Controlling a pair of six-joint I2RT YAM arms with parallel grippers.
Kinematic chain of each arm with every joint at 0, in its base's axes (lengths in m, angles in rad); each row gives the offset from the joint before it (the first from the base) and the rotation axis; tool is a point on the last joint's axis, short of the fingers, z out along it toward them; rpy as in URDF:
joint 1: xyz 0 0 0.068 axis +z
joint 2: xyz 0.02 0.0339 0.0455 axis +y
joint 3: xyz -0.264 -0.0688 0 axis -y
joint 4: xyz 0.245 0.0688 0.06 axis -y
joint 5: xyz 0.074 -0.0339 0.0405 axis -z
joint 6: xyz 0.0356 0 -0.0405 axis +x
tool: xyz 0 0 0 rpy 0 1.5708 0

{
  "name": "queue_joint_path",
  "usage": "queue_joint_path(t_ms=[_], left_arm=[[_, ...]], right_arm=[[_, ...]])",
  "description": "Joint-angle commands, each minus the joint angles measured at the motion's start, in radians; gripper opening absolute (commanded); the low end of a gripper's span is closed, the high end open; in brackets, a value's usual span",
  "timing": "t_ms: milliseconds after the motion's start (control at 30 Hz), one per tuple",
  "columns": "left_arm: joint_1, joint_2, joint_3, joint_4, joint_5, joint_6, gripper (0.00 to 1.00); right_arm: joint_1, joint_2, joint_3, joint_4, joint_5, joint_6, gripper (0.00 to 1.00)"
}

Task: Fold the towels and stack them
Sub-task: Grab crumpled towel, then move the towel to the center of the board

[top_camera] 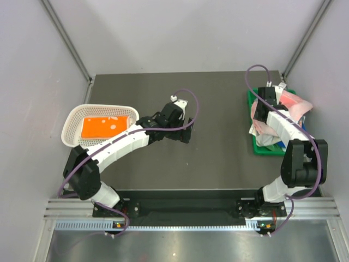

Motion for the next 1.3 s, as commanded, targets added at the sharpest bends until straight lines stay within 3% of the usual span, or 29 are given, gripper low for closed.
queue_joint_path(t_ms=[0, 33, 133, 167, 333, 567, 700, 867, 933, 1067, 1267], left_arm=[[0.000, -0.026, -0.009, 0.003, 0.011, -0.016, 0.99], [0.000, -0.027, -0.009, 0.003, 0.011, -0.017, 0.99], [0.000, -0.026, -0.011, 0.000, 0.011, -0.019, 0.99], [-0.001, -0.026, -0.013, -0.002, 0.011, -0.019, 0.99], [0.000, -0.024, -0.011, -0.006, 0.008, -0.018, 0.99], [0.006, -0.042, 0.023, -0.016, -0.029, -0.016, 0.99], [0.032, -0.053, 0.066, -0.037, -0.043, -0.008, 0.99], [0.141, -0.090, 0.118, -0.077, -0.032, -0.017, 0.99], [0.213, -0.123, 0.122, -0.092, -0.031, -0.022, 0.99], [0.330, -0.190, 0.100, -0.101, -0.028, -0.025, 0.99], [0.370, -0.208, 0.052, -0.068, -0.020, -0.011, 0.99]], right_arm=[[-0.009, 0.013, -0.004, 0.026, 0.003, -0.013, 0.46], [-0.007, 0.016, -0.005, 0.024, 0.008, -0.015, 0.45], [-0.009, 0.024, -0.010, 0.024, 0.006, -0.012, 0.31], [-0.009, 0.022, -0.013, 0.023, 0.006, -0.010, 0.22], [-0.009, -0.010, -0.007, 0.008, -0.009, -0.003, 0.01], [0.057, -0.091, 0.158, -0.080, -0.061, 0.002, 0.00], [0.239, -0.082, 0.362, -0.141, -0.055, 0.005, 0.00], [0.468, -0.048, 0.473, -0.147, -0.077, 0.031, 0.00], [0.601, -0.054, 0.435, -0.108, -0.091, 0.056, 0.00], [0.736, -0.102, 0.250, 0.007, -0.176, 0.134, 0.00], [0.957, -0.117, -0.051, 0.141, -0.285, 0.246, 0.00]])
